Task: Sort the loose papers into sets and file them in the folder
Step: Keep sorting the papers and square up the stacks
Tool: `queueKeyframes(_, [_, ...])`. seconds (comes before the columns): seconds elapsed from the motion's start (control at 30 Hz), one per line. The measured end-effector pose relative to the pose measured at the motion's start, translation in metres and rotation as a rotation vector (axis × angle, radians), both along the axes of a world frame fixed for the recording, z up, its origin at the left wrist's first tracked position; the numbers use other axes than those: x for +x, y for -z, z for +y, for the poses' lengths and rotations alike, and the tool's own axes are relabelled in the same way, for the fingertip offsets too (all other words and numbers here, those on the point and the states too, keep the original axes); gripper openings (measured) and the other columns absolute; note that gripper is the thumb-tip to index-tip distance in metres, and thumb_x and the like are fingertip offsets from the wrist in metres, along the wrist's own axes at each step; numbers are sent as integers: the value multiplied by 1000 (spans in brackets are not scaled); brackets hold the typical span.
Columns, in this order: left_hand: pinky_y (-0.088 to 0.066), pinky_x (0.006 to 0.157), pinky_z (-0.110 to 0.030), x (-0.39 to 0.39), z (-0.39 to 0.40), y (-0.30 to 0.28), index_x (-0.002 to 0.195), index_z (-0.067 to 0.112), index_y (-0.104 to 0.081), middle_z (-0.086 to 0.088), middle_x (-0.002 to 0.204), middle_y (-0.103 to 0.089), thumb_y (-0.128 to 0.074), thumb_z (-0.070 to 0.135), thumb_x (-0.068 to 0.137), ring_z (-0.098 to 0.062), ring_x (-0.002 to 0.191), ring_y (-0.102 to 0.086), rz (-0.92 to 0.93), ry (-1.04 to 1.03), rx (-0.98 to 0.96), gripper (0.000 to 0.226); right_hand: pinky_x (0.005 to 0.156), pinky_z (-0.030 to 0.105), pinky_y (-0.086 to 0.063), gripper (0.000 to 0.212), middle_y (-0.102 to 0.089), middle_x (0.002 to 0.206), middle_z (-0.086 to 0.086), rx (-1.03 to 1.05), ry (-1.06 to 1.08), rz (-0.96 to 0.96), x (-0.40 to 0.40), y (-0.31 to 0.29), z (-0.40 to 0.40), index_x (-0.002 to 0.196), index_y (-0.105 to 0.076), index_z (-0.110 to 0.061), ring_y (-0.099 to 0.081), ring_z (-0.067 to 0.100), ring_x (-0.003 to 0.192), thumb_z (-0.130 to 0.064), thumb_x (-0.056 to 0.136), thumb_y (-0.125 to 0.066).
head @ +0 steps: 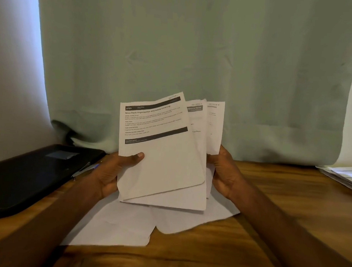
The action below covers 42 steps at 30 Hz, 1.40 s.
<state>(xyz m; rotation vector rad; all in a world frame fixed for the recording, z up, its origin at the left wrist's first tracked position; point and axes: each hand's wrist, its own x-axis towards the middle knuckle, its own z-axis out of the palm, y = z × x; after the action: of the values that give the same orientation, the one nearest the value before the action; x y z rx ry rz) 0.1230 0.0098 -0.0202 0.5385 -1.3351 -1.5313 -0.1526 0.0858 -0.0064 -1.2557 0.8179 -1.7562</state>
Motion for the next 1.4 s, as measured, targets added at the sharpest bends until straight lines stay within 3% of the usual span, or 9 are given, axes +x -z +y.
queueKeyframes(0.1, [-51, 105, -52, -3, 9, -3, 143, 15, -57, -13, 136, -66, -75, 9, 90, -34, 125, -63, -88, 56, -30, 57, 99, 49, -55, 36, -72, 122, 14, 55, -5, 14, 0, -1, 3, 131, -67, -11, -68, 33, 113, -21, 96, -66])
queueKeyframes(0.3, [-51, 103, -49, 24, -15, -2, 133, 8, -64, -13, 126, -71, -77, 5, 79, -33, 120, -65, 68, -327, 114, 56, 71, 32, -57, 24, -76, 106, 2, 226, 242, 133, 7, -1, -3, 126, -61, -20, -73, 20, 87, -17, 103, -54])
queueKeyframes(0.47, [-50, 99, -55, 54, -44, 12, 125, 17, -69, -5, 119, -73, -84, 12, 79, -34, 116, -65, 72, -588, 235, 49, 79, 31, -48, 34, -69, 116, 2, 326, 786, 942, -12, 15, -4, 129, -59, -20, -66, 29, 106, -12, 96, -57])
queueKeyframes(0.7, [-45, 102, -58, 49, -37, 7, 130, 14, -63, -4, 128, -65, -83, 10, 82, -35, 121, -57, -136, -759, 281, 52, 97, 45, -51, 64, -58, 134, 8, 534, 582, 1557, -9, 36, -11, 128, -59, -19, -54, 29, 118, -70, 89, -55])
queueKeyframes(0.9, [-48, 104, -51, 51, -31, 4, 129, 4, -64, -10, 128, -66, -80, 6, 84, -35, 114, -61, -292, -778, 252, 48, 79, 33, -49, 50, -63, 126, 5, 533, 612, 1369, -6, 30, -6, 126, -59, -17, -60, 25, 108, -49, 90, -71])
queueKeyframes(1.03, [-48, 87, -40, 58, -22, -5, 133, 8, -59, -5, 116, -60, -73, 7, 92, -30, 103, -57, -168, -803, 290, 43, 77, 30, -44, 34, -64, 126, 8, 509, 799, 1322, -9, 26, 2, 126, -57, -14, -62, 29, 110, -20, 93, -66])
queueKeyframes(1.23, [-49, 91, -35, 79, -17, -12, 123, 17, -54, -1, 113, -64, -74, 17, 93, -19, 94, -61, 5, -855, 364, 36, 92, 46, -47, 48, -49, 131, 11, 439, 1035, 1534, -4, 18, 4, 131, -50, -17, -49, 32, 121, -31, 90, -70])
queueKeyframes(1.3, [-51, 93, -37, 83, -16, -12, 124, 17, -53, -1, 111, -62, -74, 17, 92, -21, 106, -61, 36, -892, 371, 38, 97, 44, -47, 40, -53, 135, 6, 196, 915, 1517, 7, 21, 0, 131, -57, -22, -50, 29, 125, -37, 95, -65])
queueKeyframes(1.4, [-50, 94, -33, 85, -15, -13, 128, 18, -50, 0, 114, -59, -71, 15, 95, -18, 111, -58, 118, -911, 397, 39, 109, 47, -41, 37, -56, 140, -14, -73, 377, 1372, 37, 31, 1, 131, -60, -37, -48, 14, 132, -54, 98, -55])
